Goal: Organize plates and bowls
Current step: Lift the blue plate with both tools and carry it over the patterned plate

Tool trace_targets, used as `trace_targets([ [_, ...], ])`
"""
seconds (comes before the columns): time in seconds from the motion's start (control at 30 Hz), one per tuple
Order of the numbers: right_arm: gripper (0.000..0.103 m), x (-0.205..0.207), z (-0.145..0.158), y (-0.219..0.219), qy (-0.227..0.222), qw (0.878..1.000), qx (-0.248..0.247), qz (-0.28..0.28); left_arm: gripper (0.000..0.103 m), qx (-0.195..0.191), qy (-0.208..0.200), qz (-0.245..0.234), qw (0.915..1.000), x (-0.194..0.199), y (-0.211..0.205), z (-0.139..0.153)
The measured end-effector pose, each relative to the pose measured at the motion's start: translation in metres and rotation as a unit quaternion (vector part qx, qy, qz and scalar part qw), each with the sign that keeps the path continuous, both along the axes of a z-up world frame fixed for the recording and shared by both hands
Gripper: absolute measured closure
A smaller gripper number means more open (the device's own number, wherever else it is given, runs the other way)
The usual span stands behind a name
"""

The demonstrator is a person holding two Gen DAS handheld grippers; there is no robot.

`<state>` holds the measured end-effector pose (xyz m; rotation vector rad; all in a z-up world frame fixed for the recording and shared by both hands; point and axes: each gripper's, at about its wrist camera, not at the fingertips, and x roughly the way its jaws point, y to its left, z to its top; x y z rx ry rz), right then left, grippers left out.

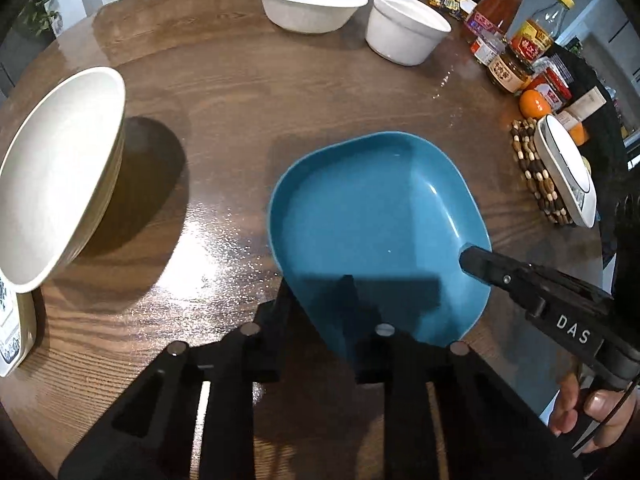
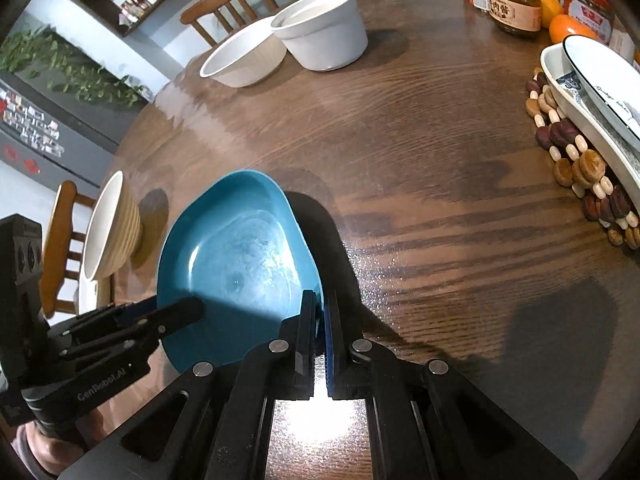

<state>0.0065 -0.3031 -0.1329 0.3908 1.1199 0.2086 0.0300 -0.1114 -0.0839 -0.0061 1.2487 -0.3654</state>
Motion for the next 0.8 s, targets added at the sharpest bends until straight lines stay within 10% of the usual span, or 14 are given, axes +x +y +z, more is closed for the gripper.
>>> trace_targets([
  [0.8, 0.099, -0.014, 0.044, 0.014, -0.060, 0.998, -0.010, 0.023, 0.086, 0.013, -0.095, 0.013, 0.9953, -0.017, 0.014, 0.048],
])
